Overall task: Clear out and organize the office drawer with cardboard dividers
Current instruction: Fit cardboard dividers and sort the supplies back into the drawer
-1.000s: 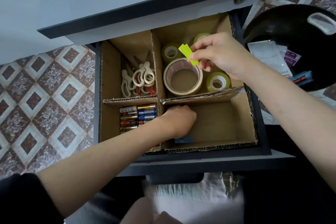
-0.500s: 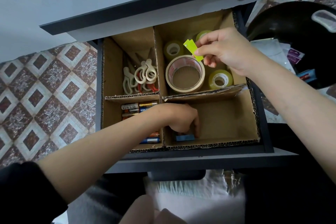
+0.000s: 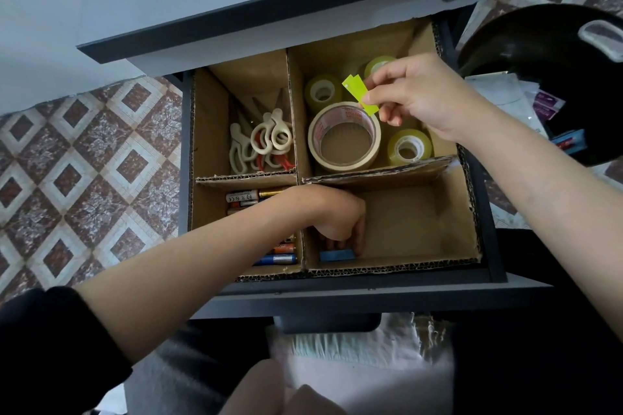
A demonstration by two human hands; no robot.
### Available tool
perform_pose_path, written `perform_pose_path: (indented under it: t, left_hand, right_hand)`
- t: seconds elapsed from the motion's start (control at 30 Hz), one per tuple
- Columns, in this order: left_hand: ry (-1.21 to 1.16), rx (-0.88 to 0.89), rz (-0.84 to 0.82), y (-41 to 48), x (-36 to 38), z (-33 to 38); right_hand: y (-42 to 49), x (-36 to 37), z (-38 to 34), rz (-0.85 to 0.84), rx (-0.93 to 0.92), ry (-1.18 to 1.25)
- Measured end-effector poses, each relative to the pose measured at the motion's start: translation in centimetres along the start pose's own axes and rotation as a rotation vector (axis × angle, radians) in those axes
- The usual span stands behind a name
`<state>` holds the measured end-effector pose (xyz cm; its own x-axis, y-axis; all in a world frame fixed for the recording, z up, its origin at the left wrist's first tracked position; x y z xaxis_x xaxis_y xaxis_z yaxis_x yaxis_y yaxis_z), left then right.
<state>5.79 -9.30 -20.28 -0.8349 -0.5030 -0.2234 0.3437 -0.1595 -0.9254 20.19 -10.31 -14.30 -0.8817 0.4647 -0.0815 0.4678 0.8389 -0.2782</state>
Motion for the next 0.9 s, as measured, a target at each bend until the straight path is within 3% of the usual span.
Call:
perform_pose_path:
  t: [0.43,0.57,0.67,0.73,0.9]
  left_hand:
    - [0.010,-0.008,0.064,-0.6,-0.3,0.3]
    - [0.135,-0.001,0.179,-1.8,-1.0,1.1]
    - [0.157,0.045,0.344,-3.9,-1.5,1.1]
    - [0.016,0.119,0.504,-5.6,-1.3,0.9]
    - [-0.447,0.357,1.239,-10.7,2.0,-1.1]
  right_hand:
    - [-0.1,0.0,-0.1,-0.001,0.003,-0.012]
    - [-0.1,0.2,-0.9,-0.004,-0.019,-0.027]
    - [-0.4,0.4,-1.0,0.004,-0.002,-0.007]
    - [-1.0,0.3,-0.7,0.022,0.035,0.042]
    - [-3.9,0.2,-0.5,0.011,0.141,0.190]
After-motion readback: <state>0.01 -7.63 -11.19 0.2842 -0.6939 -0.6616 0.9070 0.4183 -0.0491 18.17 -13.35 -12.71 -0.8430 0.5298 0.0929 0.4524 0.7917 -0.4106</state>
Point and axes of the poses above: each hand's wrist, its own y-axis towards the middle knuckle, its own x-axis out of the palm, z = x × y, the point moved 5 cm from there along y, towards the middle knuckle, and after that the axes turned 4 degrees about y, right-handed, at the moved point
